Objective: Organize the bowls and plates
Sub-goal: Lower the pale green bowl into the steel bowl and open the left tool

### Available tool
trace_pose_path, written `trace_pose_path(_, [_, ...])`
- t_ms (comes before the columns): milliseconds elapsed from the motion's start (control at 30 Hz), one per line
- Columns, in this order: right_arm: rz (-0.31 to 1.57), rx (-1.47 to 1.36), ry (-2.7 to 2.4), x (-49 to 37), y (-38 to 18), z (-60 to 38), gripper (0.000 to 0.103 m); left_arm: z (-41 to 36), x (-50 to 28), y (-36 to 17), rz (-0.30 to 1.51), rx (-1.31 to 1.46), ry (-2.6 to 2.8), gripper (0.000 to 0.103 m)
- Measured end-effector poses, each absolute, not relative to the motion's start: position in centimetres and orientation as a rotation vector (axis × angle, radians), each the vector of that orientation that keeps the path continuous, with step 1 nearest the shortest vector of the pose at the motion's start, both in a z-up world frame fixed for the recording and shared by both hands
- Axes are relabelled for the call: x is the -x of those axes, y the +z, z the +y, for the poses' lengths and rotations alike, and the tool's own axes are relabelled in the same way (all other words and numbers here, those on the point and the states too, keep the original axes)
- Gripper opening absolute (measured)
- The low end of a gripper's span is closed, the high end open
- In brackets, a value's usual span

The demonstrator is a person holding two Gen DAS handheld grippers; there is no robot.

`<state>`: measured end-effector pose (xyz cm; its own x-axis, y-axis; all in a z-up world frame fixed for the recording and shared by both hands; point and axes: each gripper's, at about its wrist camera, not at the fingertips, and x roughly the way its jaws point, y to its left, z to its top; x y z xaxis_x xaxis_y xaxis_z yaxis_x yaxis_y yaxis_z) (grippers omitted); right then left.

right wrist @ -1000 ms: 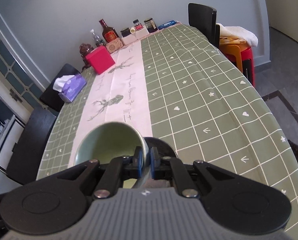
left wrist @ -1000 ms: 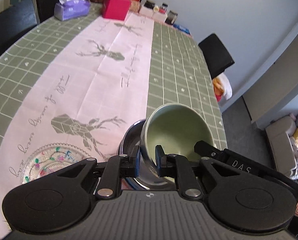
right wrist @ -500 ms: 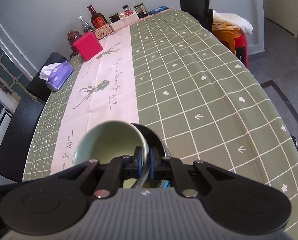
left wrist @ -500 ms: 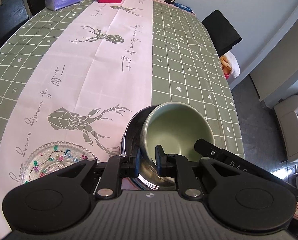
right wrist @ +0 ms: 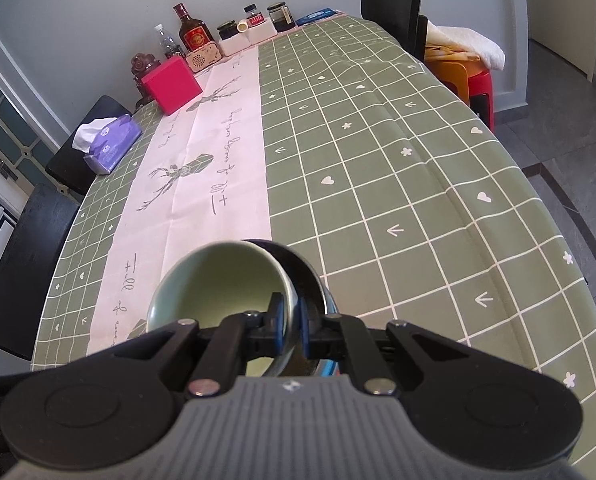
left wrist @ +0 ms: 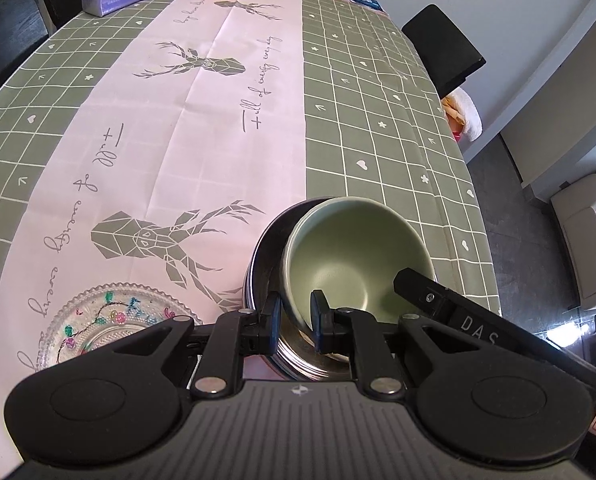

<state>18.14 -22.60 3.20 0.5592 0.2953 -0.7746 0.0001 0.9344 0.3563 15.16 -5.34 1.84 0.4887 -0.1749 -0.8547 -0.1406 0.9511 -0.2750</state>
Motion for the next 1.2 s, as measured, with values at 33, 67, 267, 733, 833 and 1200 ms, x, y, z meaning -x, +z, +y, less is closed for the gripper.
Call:
trace_pose_path(33, [0.965,-0.332,0.177,-18.1,3.2,-22.6,0.006,-5.3,-15.2,1.8,1.066,0.327,-0.023,0.017])
trace_pose_path(67, [0.966,-0.33,0.177,-18.1,3.2,-22.6,0.006,-5.4,-15.2,1.8,1.066,0.327,-0.024,0.017])
trace_pose_path(267, [0.963,-0.34,0.182,-18.1,3.2,-22.7,0.006,-5.2,-15.0,1.9,1.055,0.331,-0.026,0.016])
trace_pose_path(733, [0.974,-0.367,0.199,-18.1,3.0,-22.6,0.025,-5.1,-15.1,1.7,1.048,0.346,-0.038,0.017])
trace_pose_path(833, [0.973,-0.371,0.2,-18.0,3.1,-22.6,0.025,-5.0,-15.0,1.6,1.043,0.352,-0.037,0.017])
trace_pose_path(1200, [0.922,-0.376,0.227,-17.3,4.2,-22.8,0.035,-4.7,-14.7,2.8,0.97,0.348,-0.045,0.018])
